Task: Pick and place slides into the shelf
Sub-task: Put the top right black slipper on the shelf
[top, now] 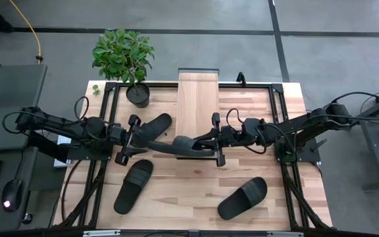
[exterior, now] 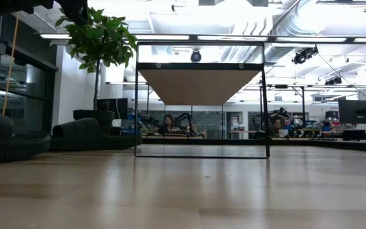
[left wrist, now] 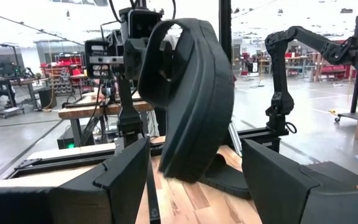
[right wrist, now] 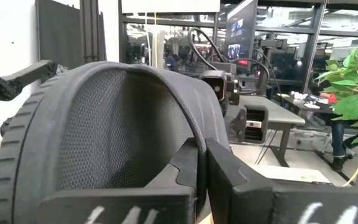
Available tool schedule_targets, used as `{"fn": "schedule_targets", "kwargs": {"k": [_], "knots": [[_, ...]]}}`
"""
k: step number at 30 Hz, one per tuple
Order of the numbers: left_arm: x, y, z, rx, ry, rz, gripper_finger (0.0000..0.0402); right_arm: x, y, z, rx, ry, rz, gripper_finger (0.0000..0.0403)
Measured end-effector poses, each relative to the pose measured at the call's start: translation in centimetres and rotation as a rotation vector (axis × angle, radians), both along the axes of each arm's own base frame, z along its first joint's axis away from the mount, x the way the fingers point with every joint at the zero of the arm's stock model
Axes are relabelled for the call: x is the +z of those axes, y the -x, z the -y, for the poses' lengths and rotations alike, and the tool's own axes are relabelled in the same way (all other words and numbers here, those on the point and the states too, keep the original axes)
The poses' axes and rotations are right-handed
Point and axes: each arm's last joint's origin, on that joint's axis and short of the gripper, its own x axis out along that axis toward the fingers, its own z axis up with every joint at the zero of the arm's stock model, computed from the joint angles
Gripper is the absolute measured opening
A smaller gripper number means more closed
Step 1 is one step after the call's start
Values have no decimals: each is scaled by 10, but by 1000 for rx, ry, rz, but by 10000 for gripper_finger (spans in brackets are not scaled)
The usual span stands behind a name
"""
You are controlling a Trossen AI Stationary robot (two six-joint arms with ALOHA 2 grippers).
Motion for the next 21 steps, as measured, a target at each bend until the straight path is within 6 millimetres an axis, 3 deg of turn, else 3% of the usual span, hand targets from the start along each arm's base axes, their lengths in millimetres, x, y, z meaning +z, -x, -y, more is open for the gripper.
{"fn": "schedule_targets", "kwargs": {"k": [11, 21], "knots": [[0, -2, 0, -1, 11, 8, 239, 0, 0, 1, -33, 23, 5, 0], [-5, -17, 1, 0, 3, 7, 239, 0, 0, 1, -32, 22, 8, 0]]}}
